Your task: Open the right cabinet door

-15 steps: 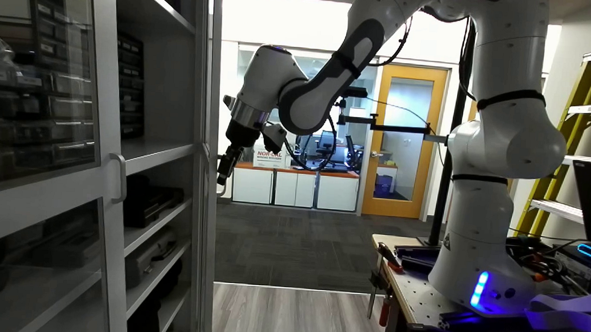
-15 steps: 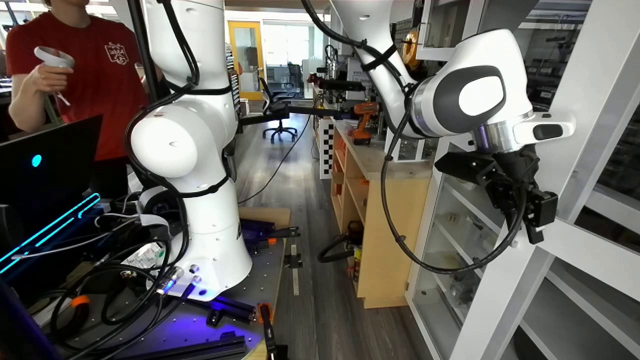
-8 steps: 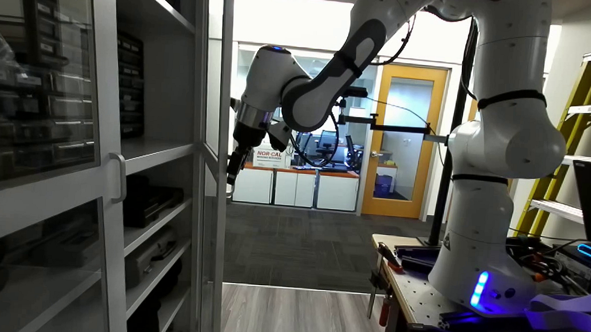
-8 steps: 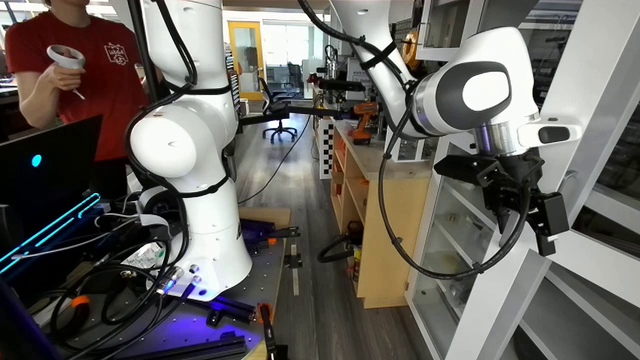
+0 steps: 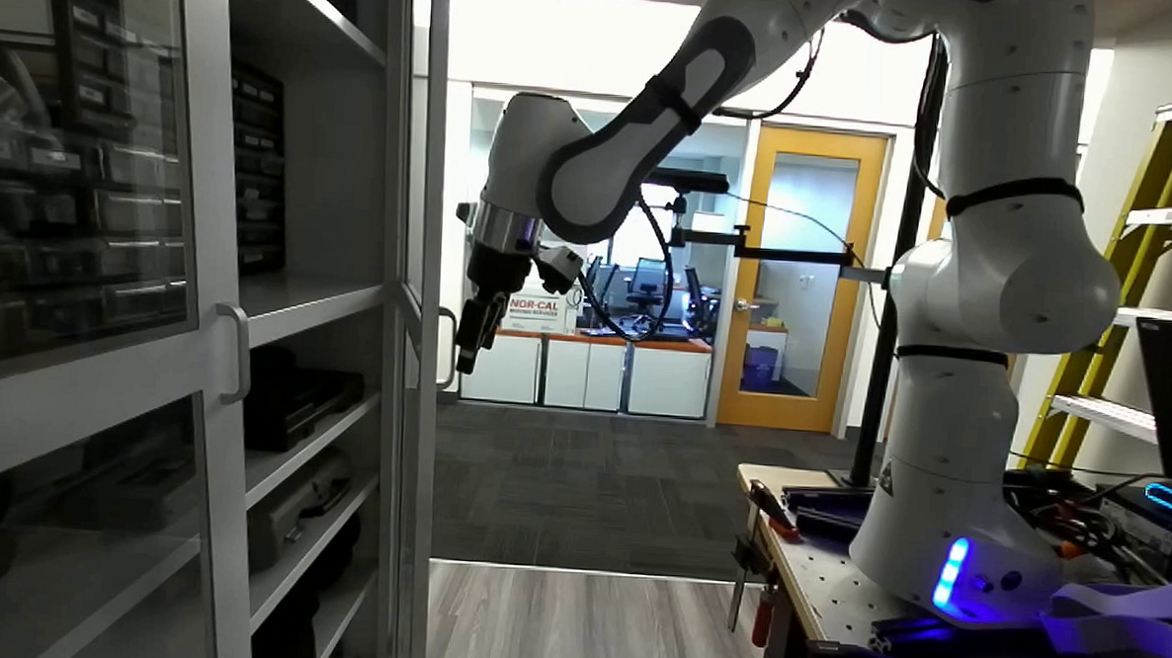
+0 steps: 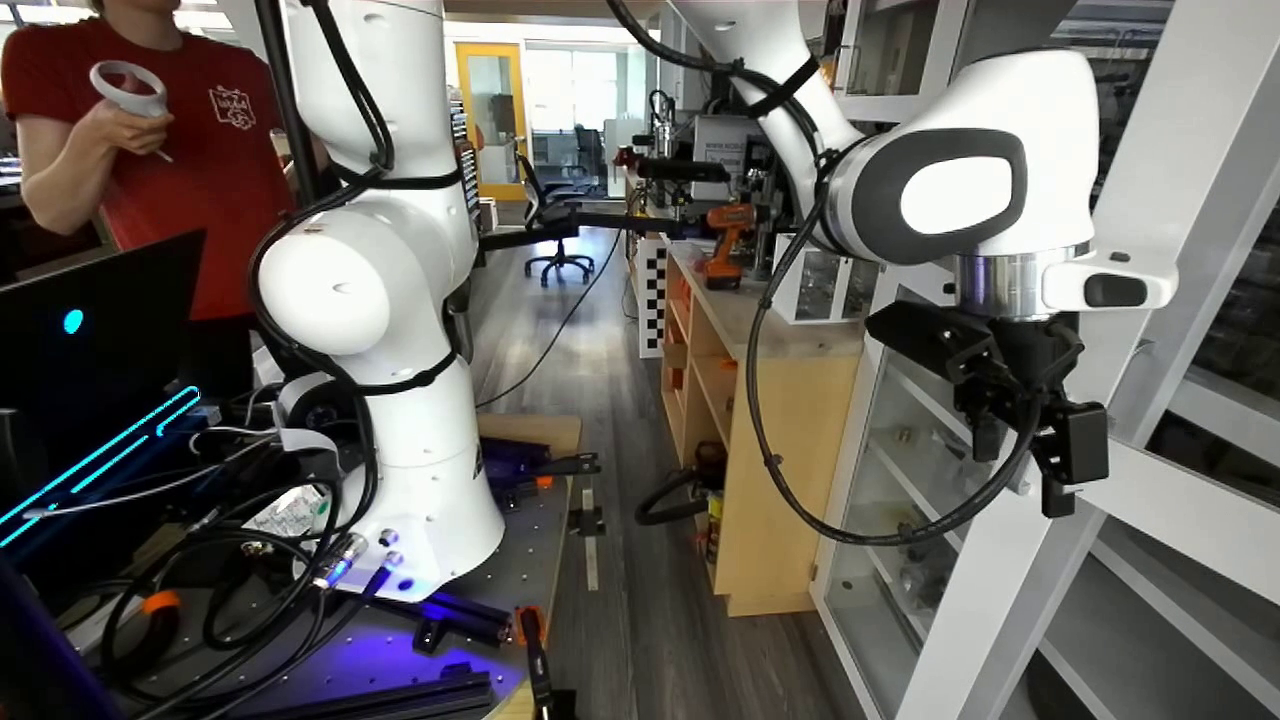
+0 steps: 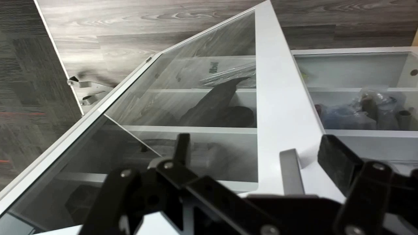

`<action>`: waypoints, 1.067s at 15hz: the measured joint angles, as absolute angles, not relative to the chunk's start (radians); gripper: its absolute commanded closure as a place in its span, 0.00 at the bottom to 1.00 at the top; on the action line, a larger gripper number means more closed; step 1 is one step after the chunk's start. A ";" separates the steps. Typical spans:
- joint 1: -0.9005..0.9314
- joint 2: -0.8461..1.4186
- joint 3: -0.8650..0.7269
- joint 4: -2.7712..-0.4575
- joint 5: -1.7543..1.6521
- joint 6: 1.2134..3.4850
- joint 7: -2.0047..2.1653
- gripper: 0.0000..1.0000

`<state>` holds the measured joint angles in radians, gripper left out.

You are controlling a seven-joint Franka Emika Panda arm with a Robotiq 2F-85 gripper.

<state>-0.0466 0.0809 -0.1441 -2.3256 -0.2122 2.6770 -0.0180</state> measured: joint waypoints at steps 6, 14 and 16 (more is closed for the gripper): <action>-0.047 0.011 -0.108 -2.318 -0.118 2.502 -0.087 0.00; -0.048 -0.106 -0.102 -2.317 -0.120 2.268 -0.087 0.00; -0.048 -0.120 -0.102 -2.318 -0.120 2.246 -0.087 0.00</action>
